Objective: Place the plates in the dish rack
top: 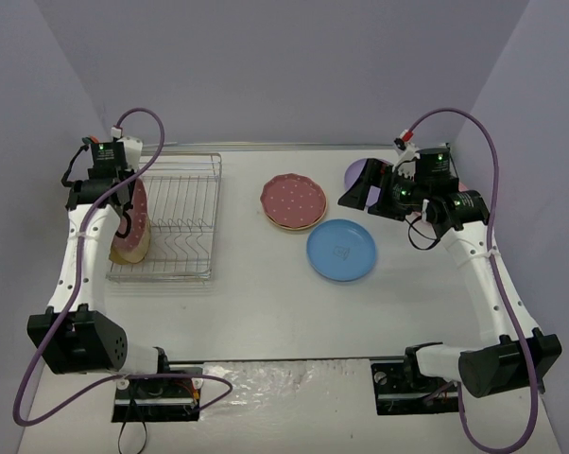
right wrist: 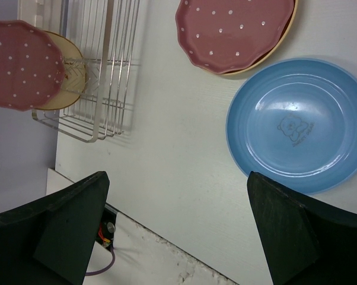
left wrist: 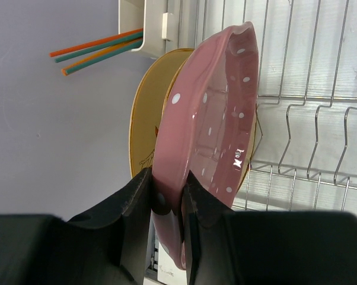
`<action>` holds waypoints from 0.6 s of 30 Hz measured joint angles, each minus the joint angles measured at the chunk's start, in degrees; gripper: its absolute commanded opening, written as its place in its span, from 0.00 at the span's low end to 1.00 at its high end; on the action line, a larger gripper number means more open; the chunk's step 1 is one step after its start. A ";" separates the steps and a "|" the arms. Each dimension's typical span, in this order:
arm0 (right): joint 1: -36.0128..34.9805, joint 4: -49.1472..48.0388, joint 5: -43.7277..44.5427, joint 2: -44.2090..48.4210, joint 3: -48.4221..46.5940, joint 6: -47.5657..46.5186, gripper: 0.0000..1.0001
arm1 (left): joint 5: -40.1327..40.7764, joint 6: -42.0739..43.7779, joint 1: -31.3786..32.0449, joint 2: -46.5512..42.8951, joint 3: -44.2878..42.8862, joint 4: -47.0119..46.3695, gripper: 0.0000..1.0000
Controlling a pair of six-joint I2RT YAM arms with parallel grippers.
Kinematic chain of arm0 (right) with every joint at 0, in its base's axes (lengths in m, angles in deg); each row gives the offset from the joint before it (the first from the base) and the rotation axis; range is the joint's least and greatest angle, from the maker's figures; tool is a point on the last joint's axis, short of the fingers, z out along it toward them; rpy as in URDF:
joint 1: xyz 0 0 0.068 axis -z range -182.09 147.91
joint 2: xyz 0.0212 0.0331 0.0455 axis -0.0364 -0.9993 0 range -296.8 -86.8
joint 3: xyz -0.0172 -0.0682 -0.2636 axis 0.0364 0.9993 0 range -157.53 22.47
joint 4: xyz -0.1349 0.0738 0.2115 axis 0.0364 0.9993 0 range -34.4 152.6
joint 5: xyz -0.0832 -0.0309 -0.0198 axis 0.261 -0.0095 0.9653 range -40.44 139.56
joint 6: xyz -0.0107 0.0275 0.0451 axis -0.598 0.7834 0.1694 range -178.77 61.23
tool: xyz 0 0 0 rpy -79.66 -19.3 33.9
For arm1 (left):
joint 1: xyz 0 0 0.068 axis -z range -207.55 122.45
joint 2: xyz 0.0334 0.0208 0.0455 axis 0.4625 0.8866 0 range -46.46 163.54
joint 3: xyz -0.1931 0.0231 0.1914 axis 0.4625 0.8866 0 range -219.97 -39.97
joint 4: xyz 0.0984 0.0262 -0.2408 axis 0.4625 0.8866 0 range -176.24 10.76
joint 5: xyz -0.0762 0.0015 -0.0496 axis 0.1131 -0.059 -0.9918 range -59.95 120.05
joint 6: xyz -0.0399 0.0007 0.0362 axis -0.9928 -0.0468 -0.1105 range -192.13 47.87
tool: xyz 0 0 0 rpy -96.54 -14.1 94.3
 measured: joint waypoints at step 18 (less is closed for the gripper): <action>0.00 -1.43 0.07 -0.22 4.17 -1.00 1.00 | -0.84 -3.79 0.11 0.33 11.84 -8.07 0.17</action>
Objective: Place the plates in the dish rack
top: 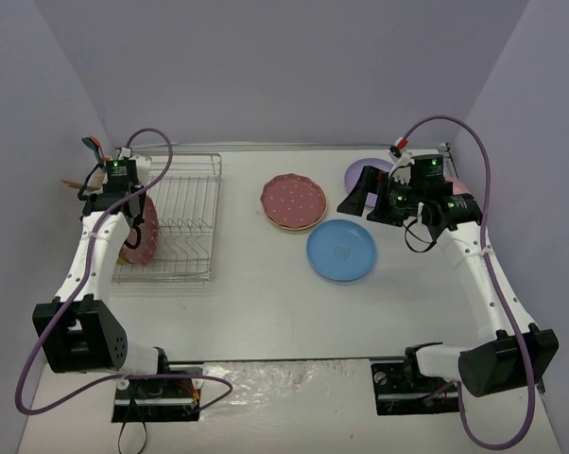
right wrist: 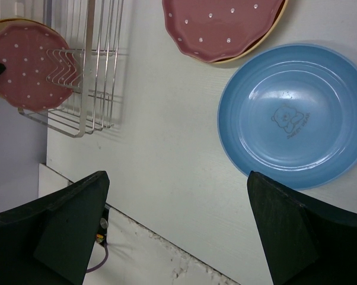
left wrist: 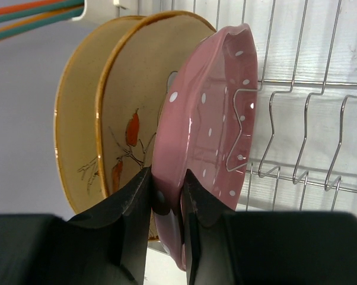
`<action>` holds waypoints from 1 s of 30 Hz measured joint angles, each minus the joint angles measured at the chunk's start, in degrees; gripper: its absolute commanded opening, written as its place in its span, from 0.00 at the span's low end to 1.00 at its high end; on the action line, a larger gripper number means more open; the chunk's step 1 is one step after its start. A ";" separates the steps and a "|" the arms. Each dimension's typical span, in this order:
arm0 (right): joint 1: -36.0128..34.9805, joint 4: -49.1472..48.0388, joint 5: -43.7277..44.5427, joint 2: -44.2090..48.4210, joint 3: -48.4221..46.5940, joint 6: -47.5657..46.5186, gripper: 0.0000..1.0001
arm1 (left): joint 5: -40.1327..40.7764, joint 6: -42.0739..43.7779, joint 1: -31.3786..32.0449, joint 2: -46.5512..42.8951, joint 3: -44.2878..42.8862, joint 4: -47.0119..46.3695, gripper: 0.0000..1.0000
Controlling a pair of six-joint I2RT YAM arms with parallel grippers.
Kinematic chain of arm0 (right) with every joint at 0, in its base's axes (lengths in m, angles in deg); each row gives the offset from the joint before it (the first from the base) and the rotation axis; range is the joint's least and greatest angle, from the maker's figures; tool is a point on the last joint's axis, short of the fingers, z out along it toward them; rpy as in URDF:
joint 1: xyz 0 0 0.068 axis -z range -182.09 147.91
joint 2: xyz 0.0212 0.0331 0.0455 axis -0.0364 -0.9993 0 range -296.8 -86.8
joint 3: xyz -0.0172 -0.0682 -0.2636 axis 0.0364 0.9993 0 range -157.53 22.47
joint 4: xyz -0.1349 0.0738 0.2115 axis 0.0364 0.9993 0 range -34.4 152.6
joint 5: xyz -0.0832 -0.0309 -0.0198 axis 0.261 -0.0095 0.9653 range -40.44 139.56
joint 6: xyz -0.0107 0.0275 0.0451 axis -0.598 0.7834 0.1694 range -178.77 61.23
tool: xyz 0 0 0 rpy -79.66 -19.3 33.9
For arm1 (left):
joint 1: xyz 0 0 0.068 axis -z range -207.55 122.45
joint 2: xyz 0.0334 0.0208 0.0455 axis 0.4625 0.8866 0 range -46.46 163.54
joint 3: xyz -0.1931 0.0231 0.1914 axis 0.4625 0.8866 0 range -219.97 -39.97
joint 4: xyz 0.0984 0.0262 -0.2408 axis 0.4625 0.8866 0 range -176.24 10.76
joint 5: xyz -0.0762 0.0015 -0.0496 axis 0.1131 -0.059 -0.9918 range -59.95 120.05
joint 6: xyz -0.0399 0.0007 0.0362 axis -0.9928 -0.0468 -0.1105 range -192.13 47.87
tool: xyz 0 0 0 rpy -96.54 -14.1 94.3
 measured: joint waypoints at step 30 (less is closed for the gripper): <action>-15.57 -8.75 28.62 -31.16 -13.14 -4.47 0.62 | -10.80 -20.47 -0.02 -24.00 -4.45 13.57 0.97</action>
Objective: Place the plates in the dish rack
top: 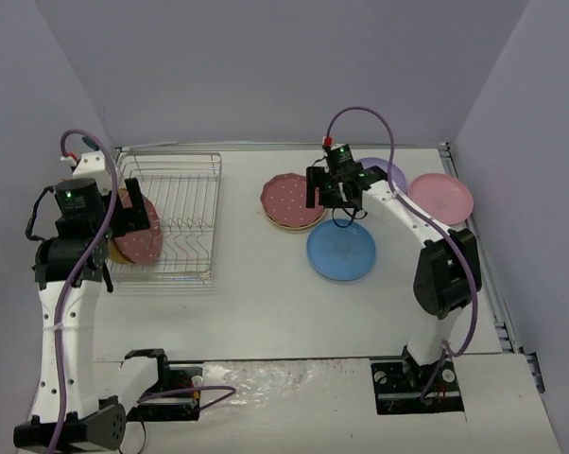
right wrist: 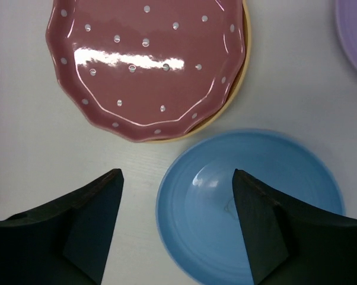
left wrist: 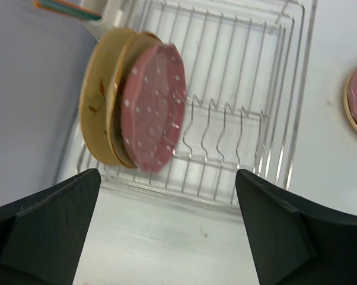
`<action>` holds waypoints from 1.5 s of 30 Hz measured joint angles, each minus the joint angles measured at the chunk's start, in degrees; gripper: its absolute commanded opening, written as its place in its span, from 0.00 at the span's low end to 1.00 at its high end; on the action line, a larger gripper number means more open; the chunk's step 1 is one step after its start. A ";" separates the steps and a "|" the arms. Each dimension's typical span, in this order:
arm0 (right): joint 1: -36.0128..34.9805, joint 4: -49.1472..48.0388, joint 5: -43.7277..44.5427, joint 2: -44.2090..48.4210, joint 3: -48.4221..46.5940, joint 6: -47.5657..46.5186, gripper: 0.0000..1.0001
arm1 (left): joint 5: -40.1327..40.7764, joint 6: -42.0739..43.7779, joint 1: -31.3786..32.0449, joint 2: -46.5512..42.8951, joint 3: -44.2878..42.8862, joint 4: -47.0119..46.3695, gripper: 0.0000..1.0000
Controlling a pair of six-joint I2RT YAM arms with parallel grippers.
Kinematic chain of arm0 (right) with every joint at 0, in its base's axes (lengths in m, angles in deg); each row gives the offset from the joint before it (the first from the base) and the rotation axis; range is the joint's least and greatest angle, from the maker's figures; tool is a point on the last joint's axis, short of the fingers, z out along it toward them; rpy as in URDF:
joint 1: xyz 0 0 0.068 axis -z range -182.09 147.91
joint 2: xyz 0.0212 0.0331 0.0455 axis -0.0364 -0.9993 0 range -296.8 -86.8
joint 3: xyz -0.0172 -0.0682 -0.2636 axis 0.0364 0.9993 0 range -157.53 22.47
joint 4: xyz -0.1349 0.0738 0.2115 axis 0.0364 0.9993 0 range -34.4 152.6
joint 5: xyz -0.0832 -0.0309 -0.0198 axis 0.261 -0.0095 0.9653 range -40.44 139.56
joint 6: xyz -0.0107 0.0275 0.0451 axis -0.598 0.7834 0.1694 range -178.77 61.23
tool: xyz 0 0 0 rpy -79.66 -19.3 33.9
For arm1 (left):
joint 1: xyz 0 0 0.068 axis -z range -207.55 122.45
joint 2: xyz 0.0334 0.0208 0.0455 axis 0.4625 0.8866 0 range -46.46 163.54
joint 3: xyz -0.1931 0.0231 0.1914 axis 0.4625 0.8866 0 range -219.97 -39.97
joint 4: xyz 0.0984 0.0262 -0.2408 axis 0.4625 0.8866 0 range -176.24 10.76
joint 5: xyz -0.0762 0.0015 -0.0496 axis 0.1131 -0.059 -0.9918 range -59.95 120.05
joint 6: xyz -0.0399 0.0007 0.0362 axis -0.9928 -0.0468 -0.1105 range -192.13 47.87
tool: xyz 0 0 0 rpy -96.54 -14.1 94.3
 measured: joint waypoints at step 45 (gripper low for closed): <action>-12.51 -9.40 -1.42 -27.70 -19.23 -29.83 0.00 | -11.41 -6.98 0.44 -7.91 13.21 7.23 0.97</action>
